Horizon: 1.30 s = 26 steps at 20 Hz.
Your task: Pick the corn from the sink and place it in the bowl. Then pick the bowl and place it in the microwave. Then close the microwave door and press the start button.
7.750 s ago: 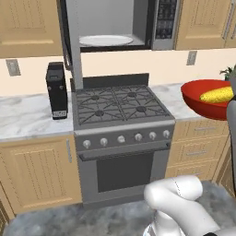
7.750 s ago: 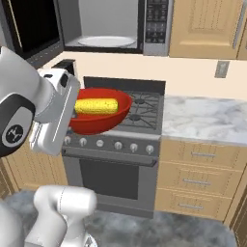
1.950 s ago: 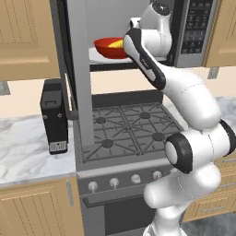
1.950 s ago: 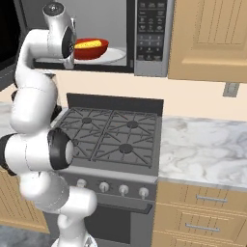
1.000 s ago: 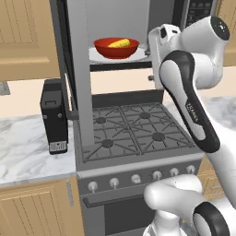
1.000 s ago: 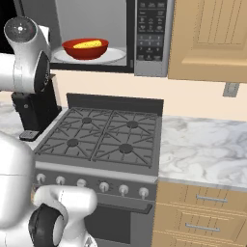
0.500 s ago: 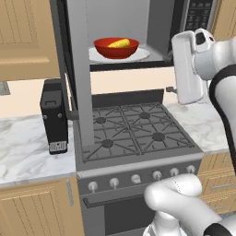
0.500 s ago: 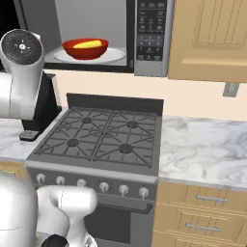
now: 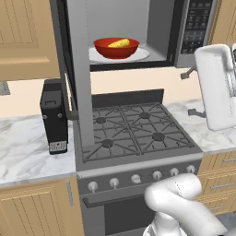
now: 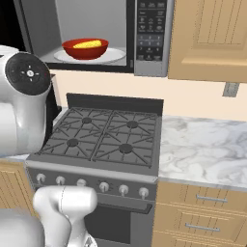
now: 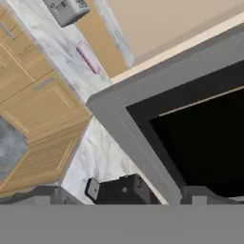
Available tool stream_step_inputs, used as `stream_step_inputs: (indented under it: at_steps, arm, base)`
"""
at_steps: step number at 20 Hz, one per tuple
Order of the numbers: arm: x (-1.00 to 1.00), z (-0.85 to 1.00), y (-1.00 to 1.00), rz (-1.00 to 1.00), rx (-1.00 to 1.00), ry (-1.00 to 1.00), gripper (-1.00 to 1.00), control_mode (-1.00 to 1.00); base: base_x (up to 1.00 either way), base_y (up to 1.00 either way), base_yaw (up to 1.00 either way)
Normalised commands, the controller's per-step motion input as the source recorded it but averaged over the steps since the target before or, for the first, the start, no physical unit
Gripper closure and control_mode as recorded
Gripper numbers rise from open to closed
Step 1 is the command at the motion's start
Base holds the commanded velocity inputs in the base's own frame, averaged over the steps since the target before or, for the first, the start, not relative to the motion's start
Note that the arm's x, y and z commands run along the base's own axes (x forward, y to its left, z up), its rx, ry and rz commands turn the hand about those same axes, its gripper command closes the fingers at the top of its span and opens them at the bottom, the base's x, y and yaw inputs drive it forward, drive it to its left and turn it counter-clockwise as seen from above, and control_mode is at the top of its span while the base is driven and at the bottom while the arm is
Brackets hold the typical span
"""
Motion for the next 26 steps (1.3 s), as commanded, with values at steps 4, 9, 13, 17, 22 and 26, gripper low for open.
stream_step_inputs:
  at_steps: [4,9,13,17,22,26]
  arm:
    - [-1.0,0.07,0.08,0.27,0.0,-0.1,-1.0,-1.0]
    - [-1.0,0.03,0.34,0.08,0.0,-0.25,-1.0,-1.0]
    - [-0.98,-0.02,0.81,0.02,-0.03,-0.13,-1.0,-1.0]
    - [-0.04,-0.19,0.98,-0.02,-0.03,0.0,-1.0,-1.0]
    - [-0.01,0.0,0.6,-0.08,0.0,0.0,-1.0,-1.0]
    - [0.36,-0.14,0.59,-0.25,-0.03,0.0,-1.0,-1.0]
  base:
    - [0.0,0.0,0.0]
    - [0.0,0.0,0.0]
    - [0.0,0.0,0.0]
    - [0.0,0.0,0.0]
    - [0.0,0.0,0.0]
    - [0.0,0.0,0.0]
